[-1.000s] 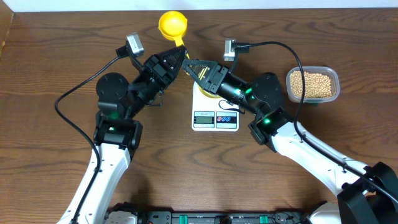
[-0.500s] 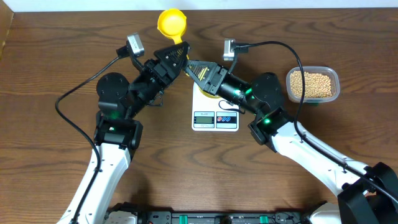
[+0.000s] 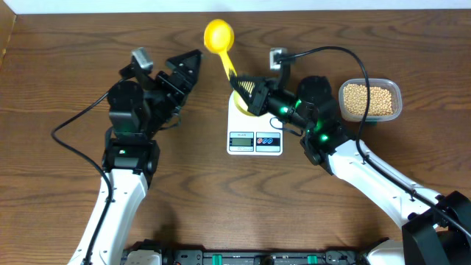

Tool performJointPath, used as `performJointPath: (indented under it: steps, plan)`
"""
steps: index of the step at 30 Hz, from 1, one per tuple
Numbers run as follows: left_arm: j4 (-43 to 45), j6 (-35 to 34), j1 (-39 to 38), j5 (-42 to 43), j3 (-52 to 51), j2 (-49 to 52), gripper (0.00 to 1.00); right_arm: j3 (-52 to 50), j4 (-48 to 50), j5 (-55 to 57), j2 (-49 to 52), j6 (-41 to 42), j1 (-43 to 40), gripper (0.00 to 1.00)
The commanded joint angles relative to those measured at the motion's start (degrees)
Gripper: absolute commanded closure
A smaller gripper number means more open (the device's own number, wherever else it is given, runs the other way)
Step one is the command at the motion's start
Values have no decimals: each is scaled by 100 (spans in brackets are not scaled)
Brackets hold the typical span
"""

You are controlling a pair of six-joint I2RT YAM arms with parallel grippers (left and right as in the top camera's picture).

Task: Scoop item into bowl and weigh 50g on scale
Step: 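Grasp the scoop handle with the right gripper beside the left gripper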

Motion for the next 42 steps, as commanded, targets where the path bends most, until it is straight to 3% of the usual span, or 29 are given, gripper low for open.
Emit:
performJointPath:
  steps: [1,5,12,14,17,23,34,42]
  plan:
    - [-83,205,122,-162,22,-50,15,61,-289,-225,-151,-1287,22,99]
    - [-291,468,120,-216,22,-50,21,61,-417,-492,-170,-1897,269,98]
    - [-577,483,120,-330,22,-48,23,61,-426,-481,-192,-2435,699,98]
    - [-575,485,120,-334,22,-48,32,61,-431,-481,-195,-2485,732,98]
    - [-577,485,120,-332,22,-48,37,61,-459,-452,-195,-2647,732,98]
    - [-645,490,120,-417,22,-48,39,61,-621,68,-195,-3027,732,99]
    - [-977,551,120,-804,22,-48,46,61,-693,291,-262,-3237,732,99]
    - [-977,551,120,-802,22,-48,58,61,-931,247,-264,-3235,833,99]
